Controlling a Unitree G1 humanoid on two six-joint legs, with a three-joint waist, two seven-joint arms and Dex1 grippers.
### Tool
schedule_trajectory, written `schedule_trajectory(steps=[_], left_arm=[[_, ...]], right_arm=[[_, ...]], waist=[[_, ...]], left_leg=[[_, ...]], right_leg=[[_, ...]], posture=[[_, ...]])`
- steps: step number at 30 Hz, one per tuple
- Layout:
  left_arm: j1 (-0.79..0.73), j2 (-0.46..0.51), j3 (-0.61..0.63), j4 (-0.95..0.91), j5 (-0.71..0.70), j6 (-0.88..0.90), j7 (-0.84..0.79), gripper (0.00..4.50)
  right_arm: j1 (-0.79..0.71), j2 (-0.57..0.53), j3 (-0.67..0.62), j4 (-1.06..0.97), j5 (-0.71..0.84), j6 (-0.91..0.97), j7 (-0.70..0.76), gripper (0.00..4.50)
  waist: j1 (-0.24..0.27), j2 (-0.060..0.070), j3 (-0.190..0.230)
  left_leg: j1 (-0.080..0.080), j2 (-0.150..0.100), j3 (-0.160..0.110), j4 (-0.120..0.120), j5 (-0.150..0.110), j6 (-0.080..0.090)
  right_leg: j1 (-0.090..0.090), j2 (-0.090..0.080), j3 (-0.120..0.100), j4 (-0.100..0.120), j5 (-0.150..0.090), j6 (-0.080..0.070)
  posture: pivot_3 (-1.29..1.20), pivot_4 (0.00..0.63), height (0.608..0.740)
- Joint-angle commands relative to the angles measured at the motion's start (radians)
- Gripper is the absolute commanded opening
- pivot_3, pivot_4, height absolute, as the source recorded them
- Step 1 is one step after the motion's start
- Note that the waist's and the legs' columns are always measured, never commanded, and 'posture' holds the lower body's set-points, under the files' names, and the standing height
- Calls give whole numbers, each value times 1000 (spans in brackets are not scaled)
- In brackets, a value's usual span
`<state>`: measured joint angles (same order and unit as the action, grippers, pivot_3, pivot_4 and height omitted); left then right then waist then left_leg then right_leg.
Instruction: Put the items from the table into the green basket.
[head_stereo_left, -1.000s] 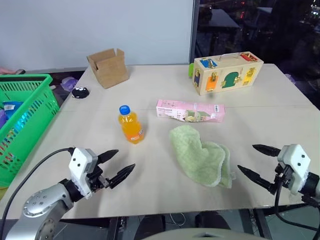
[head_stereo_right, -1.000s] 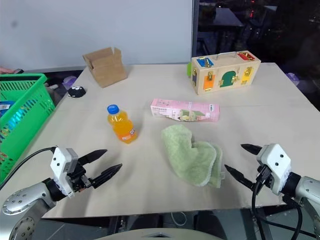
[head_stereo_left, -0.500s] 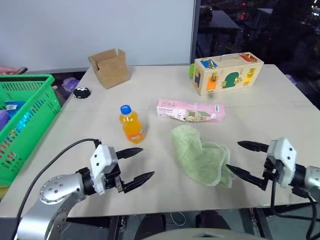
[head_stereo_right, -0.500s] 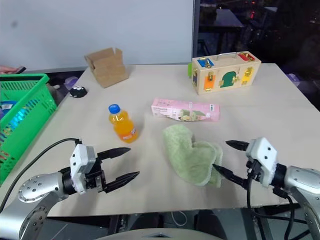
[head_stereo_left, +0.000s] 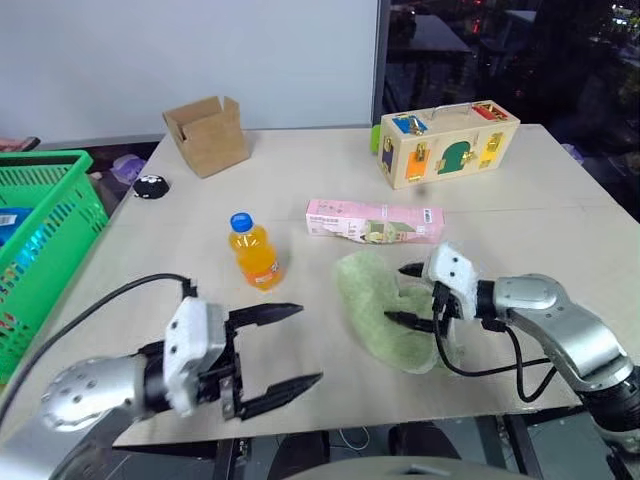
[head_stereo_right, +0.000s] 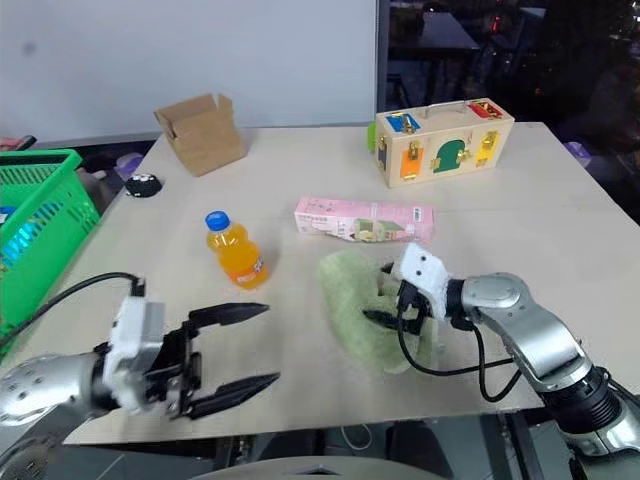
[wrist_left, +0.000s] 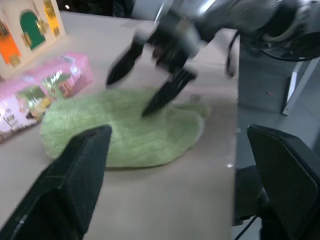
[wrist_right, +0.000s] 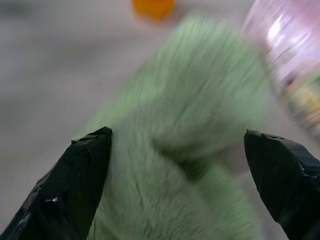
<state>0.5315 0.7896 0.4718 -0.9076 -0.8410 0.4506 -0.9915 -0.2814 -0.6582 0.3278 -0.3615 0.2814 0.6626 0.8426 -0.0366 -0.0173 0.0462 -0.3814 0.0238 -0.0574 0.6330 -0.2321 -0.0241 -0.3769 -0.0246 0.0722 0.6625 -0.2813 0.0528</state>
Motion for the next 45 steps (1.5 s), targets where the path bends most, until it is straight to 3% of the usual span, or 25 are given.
schedule_trajectory(steps=[1, 2, 3, 4, 11, 12, 21, 24, 28, 33, 39, 45], left_arm=[[70, -17, 86, -43, -43, -9, 4, 4478], [89, -26, 93, -36, -32, -21, -1, 4478], [103, -32, 98, -31, -26, -27, -4, 4500], [113, -37, 100, -21, -19, -35, -10, 4500], [102, -56, 60, 120, 55, -114, -96, 4500], [94, -64, 41, 148, 75, -134, -108, 4500], [-53, -104, -198, 191, 199, -164, -59, 4500], [-295, -143, -373, 280, 242, -85, 11, 4500], [-521, -197, -510, 449, 319, -85, 17, 4500], [-579, -205, -564, 523, 347, -142, -48, 4500], [-588, -211, -578, 517, 350, -160, -49, 4500], [-600, -214, -588, 467, 340, -130, -14, 4500]], right_arm=[[-38, 11, 18, 65, -17, 9, 18, 4500], [-46, 20, 27, 101, -33, -1, 10, 4500], [-51, 27, 32, 132, -48, -15, 3, 3961], [-55, 30, 35, 156, -64, -36, 1, 3750], [-34, 39, -45, 141, -48, -77, -5, 331], [-11, 33, -79, 114, -34, -82, -10, 81], [138, 76, -416, -97, 101, 50, -192, 81], [185, 70, -488, -138, 122, 85, -226, 81], [247, 64, -565, -186, 147, 116, -259, 81], [261, 84, -717, -204, 181, 154, -348, 81], [170, 105, -845, -72, 124, 179, -545, 81], [142, -3, -790, 78, 0, 174, -591, 81]], waist=[[12, 1, 1], [17, 1, 1], [22, 1, 1], [25, 1, 1], [34, 2, 1], [35, 2, 1], [41, 2, 1], [47, 4, 2], [25, 4, 1], [-19, 5, 1], [-36, 5, 1], [-34, 8, 1]], left_leg=[[0, 0, 0, 0, 0, 0], [1, 0, 0, 0, 0, 0], [1, 0, 0, 0, 0, 0], [2, 0, 0, 1, 0, 0], [1, -1, 0, 2, 0, 0], [1, -1, 0, 2, 0, 0], [-1, -1, -1, 1, 0, 0], [0, -1, -1, 2, 0, 0], [0, -1, -1, 4, 1, 0], [-1, -1, 0, 2, 0, 0], [-2, -1, 0, 1, 0, 0], [-2, -1, 1, 2, 0, 1]], right_leg=[[0, 0, 0, 0, -1, 1], [0, 0, -1, 0, -2, 3], [0, 0, -1, 0, -2, 3], [1, 0, -1, 0, -2, 3], [1, 1, 0, 0, -1, 2], [1, 1, 0, 0, -1, 2], [0, 1, 0, 0, -1, 3], [1, 1, 0, 1, -1, 3], [4, 7, 7, 1, -1, 4], [1, 8, 9, 1, 3, 5], [0, 8, 9, 1, 2, 6], [1, 8, 11, 1, 0, 6]], posture=[[88, 0, 740], [93, 0, 740], [101, 0, 740], [104, 0, 740], [96, 0, 740], [96, 0, 740], [17, 3, 740], [-14, 7, 740], [-55, 8, 740], [-81, 7, 740], [-89, 6, 740], [-69, 3, 740]])
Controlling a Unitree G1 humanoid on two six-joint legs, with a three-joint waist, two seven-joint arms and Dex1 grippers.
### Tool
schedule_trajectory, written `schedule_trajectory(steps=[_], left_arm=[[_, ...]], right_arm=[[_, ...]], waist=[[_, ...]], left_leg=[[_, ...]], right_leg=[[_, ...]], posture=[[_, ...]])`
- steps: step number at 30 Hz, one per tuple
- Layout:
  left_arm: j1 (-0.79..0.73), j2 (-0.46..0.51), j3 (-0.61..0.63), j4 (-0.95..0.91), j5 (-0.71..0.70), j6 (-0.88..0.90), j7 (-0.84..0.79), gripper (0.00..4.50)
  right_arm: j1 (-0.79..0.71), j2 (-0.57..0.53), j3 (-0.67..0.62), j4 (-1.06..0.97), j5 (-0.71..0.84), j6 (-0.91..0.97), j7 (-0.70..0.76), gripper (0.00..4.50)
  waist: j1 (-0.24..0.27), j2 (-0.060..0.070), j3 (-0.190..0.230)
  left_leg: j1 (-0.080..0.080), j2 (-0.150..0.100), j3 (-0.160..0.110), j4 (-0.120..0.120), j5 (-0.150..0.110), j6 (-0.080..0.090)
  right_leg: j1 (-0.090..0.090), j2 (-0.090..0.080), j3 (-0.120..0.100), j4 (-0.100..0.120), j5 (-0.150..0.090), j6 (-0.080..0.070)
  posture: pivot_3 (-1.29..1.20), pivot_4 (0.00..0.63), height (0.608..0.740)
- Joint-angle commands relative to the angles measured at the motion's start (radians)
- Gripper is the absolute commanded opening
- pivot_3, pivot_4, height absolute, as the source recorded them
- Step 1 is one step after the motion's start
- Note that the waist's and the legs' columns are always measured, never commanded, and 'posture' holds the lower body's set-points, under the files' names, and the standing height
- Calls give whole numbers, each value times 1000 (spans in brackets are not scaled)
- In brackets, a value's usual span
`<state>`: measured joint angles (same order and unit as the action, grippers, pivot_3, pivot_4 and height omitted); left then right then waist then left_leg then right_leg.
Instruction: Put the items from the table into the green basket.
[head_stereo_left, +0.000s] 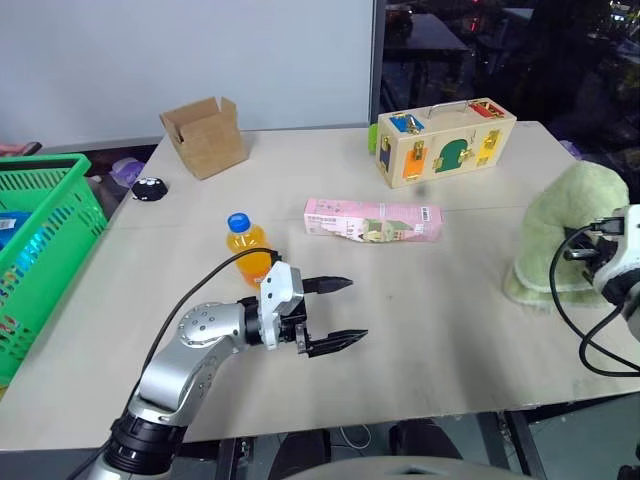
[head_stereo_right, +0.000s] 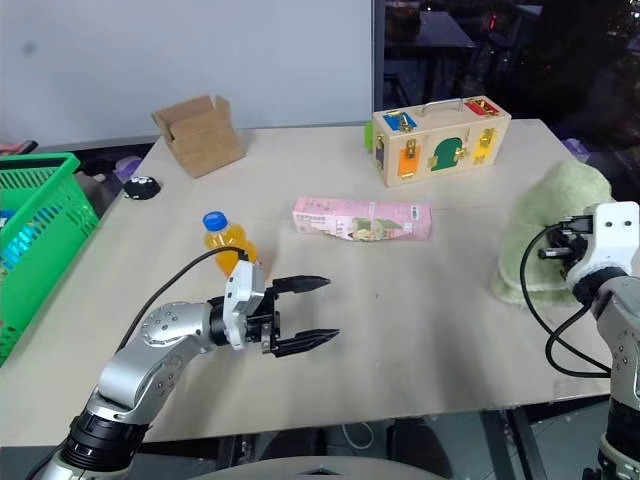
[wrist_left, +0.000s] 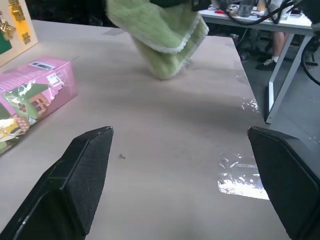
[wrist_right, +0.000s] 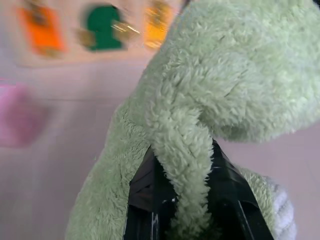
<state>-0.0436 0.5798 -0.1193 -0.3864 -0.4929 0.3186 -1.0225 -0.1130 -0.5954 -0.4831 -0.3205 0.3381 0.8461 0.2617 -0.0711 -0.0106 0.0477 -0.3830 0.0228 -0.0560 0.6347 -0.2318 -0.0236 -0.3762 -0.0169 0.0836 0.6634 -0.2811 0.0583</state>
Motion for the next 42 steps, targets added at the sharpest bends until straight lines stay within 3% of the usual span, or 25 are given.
schedule_trajectory(steps=[1, 5, 9, 10, 13, 15, 19, 20, 26, 30, 33, 35, 39, 42], left_arm=[[-30, -6, 1, -59, -9, 10, 25, 4500], [-48, -7, 3, -82, -17, 36, 51, 4500], [-52, -5, 4, -89, -17, 46, 61, 4500], [-52, -6, 5, -93, -16, 47, 66, 4500], [-49, -6, 9, -103, -21, 52, 74, 4500], [-44, -6, 16, -110, -24, 51, 83, 4500], [-18, -6, 29, -135, -31, 53, 111, 4500], [-9, -6, 32, -141, -32, 54, 117, 4500], [25, -14, 62, -168, -56, 69, 160, 4500], [47, -9, 90, -172, -72, 74, 173, 4500], [66, -21, 112, -190, -79, 82, 210, 4500], [77, -22, 122, -199, -84, 88, 225, 4500], [114, -15, 141, -214, -83, 73, 226, 4500], [154, -7, 162, -240, -87, 63, 221, 4500]], right_arm=[[-39, -90, 37, 85, -77, 0, -14, 81], [-89, -219, 141, 318, -161, -35, 36, 81], [-235, -268, 259, 653, -239, -133, 88, 81], [-273, -269, 296, 733, -246, -163, 139, 650], [-346, -261, 322, 857, -229, -208, 235, 1412], [-366, -274, 322, 883, -241, -233, 237, 2283], [-315, -309, 281, 780, -230, -235, 256, 4132], [-284, -316, 262, 720, -221, -222, 260, 4421], [-65, -368, 143, 290, -54, -107, 454, 4421], [-28, -392, 88, 116, 59, -112, 568, 4421], [-145, -344, 170, 53, 102, -127, 570, 4421], [-241, -294, 295, 76, 28, -187, 536, 4421], [-502, -177, 524, 289, -33, -173, 611, 4421], [-645, -107, 632, 505, -105, -289, 680, 4421]], waist=[[0, 1, 0], [1, 1, 0], [-4, 2, 0], [-4, 2, 0], [-3, 2, 0], [-1, 2, 0], [7, 2, 0], [9, 2, 0], [17, 3, 0], [15, 3, 0], [-1, 3, 0], [-11, 1, -1], [-23, -1, -1], [-9, -1, -1]], left_leg=[[0, 0, 1, 0, 0, 0], [1, 0, 3, 0, 0, 0], [3, 0, 6, 0, 0, 0], [2, 0, 6, 0, 0, 0], [3, 0, 7, 0, 0, 0], [3, 0, 7, 0, 0, 1], [2, 0, 7, 0, -1, 1], [2, 0, 7, 0, -1, 1], [2, 0, 7, 0, -1, 2], [2, 0, 7, 1, -1, 2], [3, 0, 9, 2, -1, 2], [4, 0, 9, 3, -1, 2], [4, 0, 9, 4, -1, 2], [3, -1, 8, 3, -1, 2]], right_leg=[[0, 0, 1, 0, 0, 0], [0, 0, 3, 0, 2, 2], [0, 1, 6, 0, 3, 1], [0, 1, 6, 0, 4, 1], [0, 1, 8, 0, 5, 1], [0, 1, 8, 0, 5, 1], [0, 1, 8, 0, 5, 1], [0, 1, 8, 0, 5, 1], [-1, 1, 8, 0, 4, 3], [0, 1, 9, 0, 3, 6], [0, 1, 11, 0, 4, 9], [0, 2, 13, 0, 5, 8], [0, 3, 14, -1, 6, 8], [-1, 2, 14, -1, 9, 5]], posture=[[-60, 1, 740], [-51, 0, 740], [-36, 0, 740], [-25, 0, 740], [-15, 0, 740], [-2, 0, 740], [16, 0, 740], [14, 0, 740], [-16, 0, 740], [-37, 0, 740], [-35, 0, 740], [-24, 0, 740], [16, 0, 740], [39, 0, 740]])
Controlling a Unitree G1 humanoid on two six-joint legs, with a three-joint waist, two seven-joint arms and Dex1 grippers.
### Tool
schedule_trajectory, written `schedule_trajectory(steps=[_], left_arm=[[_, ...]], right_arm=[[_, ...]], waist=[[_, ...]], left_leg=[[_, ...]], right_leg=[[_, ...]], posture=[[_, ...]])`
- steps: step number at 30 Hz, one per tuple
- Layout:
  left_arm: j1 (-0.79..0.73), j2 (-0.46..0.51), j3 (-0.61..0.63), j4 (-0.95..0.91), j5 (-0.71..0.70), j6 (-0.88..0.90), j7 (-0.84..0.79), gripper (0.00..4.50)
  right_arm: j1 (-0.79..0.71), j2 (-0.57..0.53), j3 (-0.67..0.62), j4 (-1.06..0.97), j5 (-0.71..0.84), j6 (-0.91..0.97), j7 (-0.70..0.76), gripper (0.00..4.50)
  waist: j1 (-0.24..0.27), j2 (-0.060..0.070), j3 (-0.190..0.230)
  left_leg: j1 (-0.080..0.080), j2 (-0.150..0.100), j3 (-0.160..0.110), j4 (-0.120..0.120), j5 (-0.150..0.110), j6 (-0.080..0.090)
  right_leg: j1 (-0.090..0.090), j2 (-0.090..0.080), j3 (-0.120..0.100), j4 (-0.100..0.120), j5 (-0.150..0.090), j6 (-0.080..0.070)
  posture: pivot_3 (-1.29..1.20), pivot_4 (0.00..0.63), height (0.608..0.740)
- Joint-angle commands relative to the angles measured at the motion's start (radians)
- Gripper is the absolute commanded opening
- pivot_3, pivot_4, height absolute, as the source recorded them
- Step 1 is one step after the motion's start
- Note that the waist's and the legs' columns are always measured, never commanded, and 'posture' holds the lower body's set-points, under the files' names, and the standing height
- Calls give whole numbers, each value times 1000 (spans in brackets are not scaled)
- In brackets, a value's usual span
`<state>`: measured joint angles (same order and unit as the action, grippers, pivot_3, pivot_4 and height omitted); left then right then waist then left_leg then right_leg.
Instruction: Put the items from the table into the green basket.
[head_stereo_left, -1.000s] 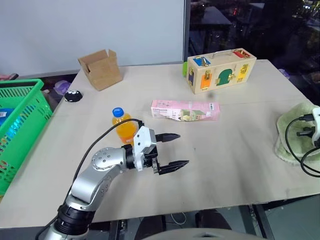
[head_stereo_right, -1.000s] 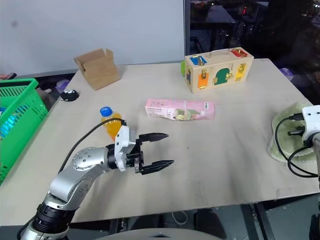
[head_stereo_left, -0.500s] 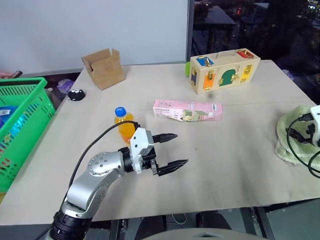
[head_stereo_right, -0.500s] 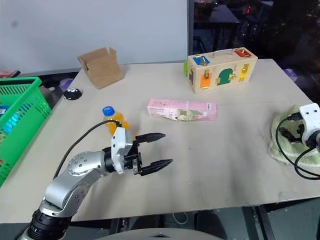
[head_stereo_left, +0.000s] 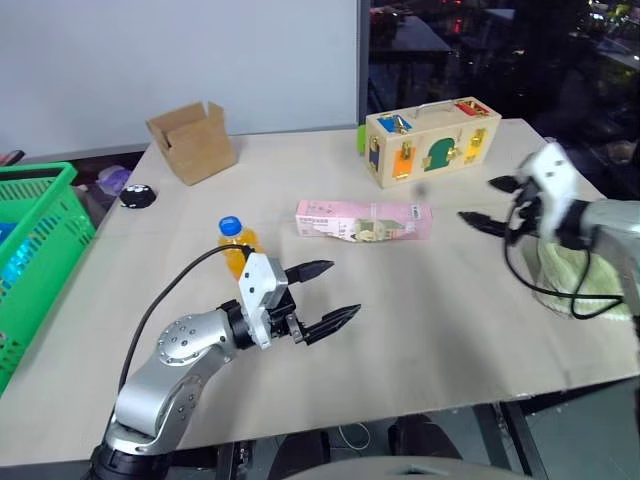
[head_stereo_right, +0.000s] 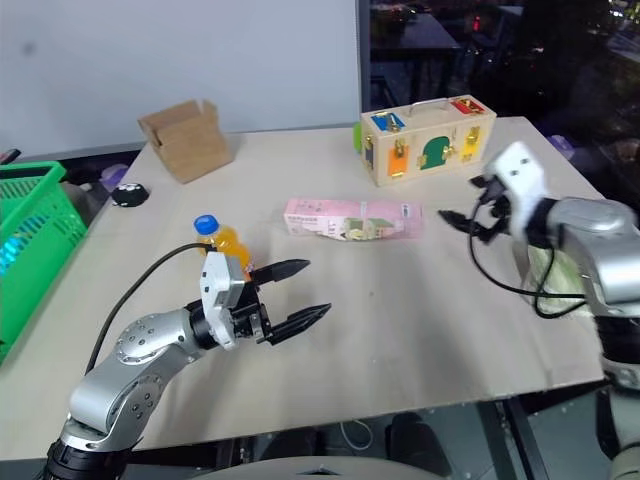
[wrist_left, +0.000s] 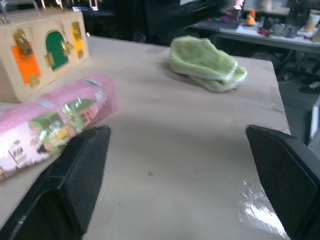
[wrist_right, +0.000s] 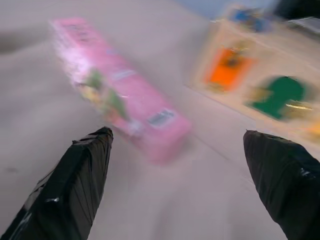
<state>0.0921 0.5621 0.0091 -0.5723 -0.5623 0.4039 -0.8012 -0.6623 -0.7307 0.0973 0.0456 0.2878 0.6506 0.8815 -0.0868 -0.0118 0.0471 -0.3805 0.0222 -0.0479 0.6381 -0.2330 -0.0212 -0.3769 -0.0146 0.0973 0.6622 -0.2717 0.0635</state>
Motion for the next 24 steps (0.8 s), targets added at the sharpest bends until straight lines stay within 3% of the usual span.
schedule_trajectory(steps=[1, 6, 12, 15, 24], left_arm=[[45, 15, 42, -75, -17, -27, 1, 4500], [176, 10, 86, -183, -8, -46, 42, 4500], [307, -12, 105, -280, 7, -78, 94, 4500], [340, -15, 119, -286, 11, -100, 98, 4500], [412, -39, 138, -329, 28, -141, 147, 4500]], right_arm=[[-159, 64, 104, 245, -99, -152, 84, 4421], [-394, 212, 267, 687, -279, -384, 162, 4421], [-568, 348, 348, 1105, -467, -578, 63, 4421], [-607, 387, 357, 1211, -524, -585, 16, 4421], [-641, 421, 303, 1295, -562, -451, 133, 4421]], waist=[[12, 0, 0], [38, 1, 1], [101, 2, 2], [120, 3, 2], [157, 3, 2]], left_leg=[[-1, 0, 0, 0, 0, 0], [-1, 0, -2, -4, 0, 0], [-1, 0, -3, -6, 0, 0], [-1, 0, -3, -6, 0, 0], [-1, 0, -3, -5, 0, 0]], right_leg=[[0, 0, 0, 0, 0, 0], [-3, 0, -2, 0, 0, -1], [-3, -1, -4, 0, 0, -1], [-3, -1, -4, 0, -1, -2], [-3, 0, -4, 1, -2, -4]], posture=[[69, 0, 740], [143, 0, 740], [231, 0, 740], [264, 0, 740], [292, 0, 740]])
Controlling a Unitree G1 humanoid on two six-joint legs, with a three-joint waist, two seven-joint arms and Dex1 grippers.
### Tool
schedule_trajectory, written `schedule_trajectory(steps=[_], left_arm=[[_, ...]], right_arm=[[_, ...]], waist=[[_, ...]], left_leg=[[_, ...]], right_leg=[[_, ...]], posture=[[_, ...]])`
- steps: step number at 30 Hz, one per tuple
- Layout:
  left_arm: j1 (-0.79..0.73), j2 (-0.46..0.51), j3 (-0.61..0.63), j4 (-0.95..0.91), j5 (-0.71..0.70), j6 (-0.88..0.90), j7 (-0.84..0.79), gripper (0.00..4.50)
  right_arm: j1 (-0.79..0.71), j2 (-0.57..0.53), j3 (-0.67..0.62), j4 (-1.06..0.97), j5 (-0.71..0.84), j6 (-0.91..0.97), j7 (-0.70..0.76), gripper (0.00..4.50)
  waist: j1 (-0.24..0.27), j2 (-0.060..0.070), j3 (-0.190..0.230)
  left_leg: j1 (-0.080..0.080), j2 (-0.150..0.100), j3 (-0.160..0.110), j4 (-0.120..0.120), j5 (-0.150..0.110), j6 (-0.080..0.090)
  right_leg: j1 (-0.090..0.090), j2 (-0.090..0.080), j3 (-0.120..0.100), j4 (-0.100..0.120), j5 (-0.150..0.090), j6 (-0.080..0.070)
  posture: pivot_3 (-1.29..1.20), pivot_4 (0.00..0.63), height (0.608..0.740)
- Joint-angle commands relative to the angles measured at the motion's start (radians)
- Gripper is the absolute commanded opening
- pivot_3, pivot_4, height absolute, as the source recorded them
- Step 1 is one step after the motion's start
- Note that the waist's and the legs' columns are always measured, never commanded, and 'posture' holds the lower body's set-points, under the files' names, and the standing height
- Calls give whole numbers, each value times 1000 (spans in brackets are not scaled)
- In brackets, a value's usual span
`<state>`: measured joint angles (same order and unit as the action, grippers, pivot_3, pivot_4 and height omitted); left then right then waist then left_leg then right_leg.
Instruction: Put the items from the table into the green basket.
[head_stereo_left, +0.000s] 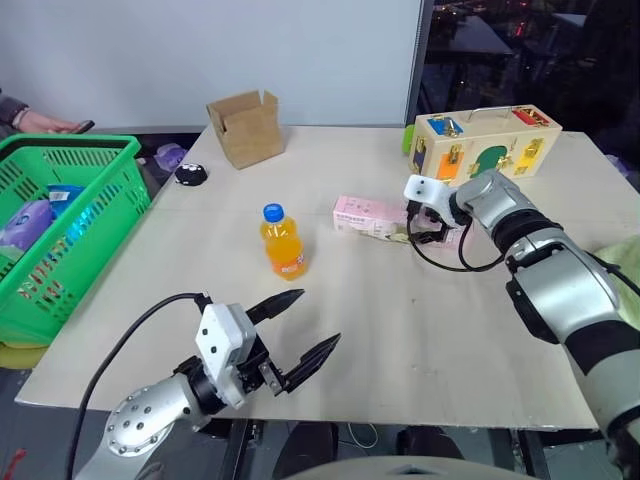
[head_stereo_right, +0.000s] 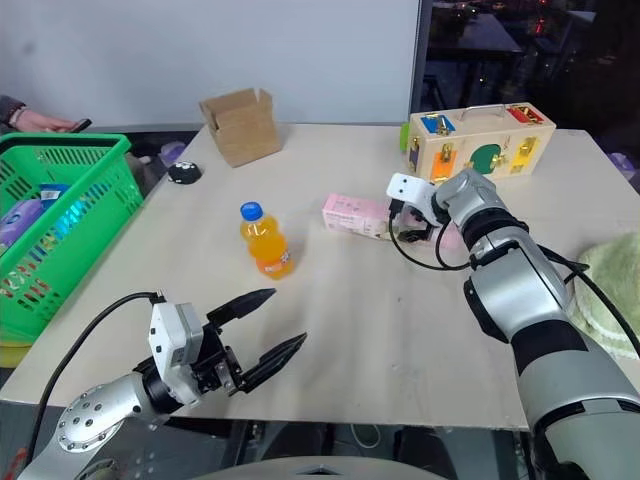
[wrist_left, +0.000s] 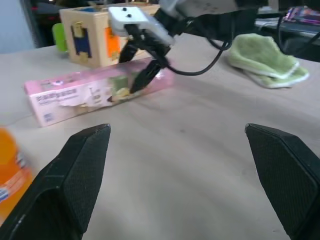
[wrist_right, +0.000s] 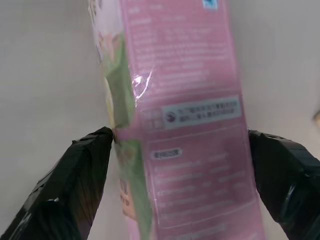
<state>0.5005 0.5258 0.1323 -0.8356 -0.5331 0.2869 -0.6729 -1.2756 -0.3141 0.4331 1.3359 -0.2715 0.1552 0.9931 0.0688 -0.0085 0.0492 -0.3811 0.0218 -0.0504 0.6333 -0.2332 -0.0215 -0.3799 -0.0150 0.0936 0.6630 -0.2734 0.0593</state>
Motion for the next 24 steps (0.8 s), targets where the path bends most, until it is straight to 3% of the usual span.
schedule_trajectory(steps=[1, 7, 12, 15, 18, 24], left_arm=[[2, -3, 10, -81, -4, -16, 31, 4500], [-77, 12, 1, -120, -40, 55, 96, 4500], [-160, 25, 20, -85, -89, 105, 118, 4500], [-181, 26, 33, -47, -112, 111, 108, 4500], [-180, 18, 36, 10, -135, 101, 74, 4500], [-331, -16, -1, 208, -182, 135, 44, 4500]], right_arm=[[-25, 3, -43, 9, -4, 60, 3, 4421], [17, -18, -43, 20, -46, 97, 12, 4421], [56, -55, -39, 8, -68, 85, 95, 2931], [69, -77, -62, -7, -53, 89, 139, 1556], [86, -109, -109, -39, -9, 124, 210, 584], [144, -171, -200, -206, 102, 300, 371, 584]], waist=[[2, 0, 0], [6, 1, 0], [9, 1, 0], [8, 1, 0], [7, 1, 0], [2, 1, 0]], left_leg=[[0, 0, 0, 0, 0, 0], [0, 0, 0, 0, 0, 0], [0, 0, 0, 0, 0, 0], [0, 0, -1, 0, 0, 0], [0, 0, -1, 0, 0, 0], [0, 0, -2, 0, 0, 0]], right_leg=[[0, 0, 0, 0, 0, 0], [0, 0, 0, 0, 0, 0], [0, 0, 0, 0, 1, 2], [0, 0, -1, 0, 1, 3], [0, 0, -1, 0, 1, 3], [1, 1, -2, 0, 1, 3]], posture=[[291, 0, 740], [280, 0, 740], [270, 0, 740], [252, 0, 740], [224, 0, 740], [176, 0, 740]])
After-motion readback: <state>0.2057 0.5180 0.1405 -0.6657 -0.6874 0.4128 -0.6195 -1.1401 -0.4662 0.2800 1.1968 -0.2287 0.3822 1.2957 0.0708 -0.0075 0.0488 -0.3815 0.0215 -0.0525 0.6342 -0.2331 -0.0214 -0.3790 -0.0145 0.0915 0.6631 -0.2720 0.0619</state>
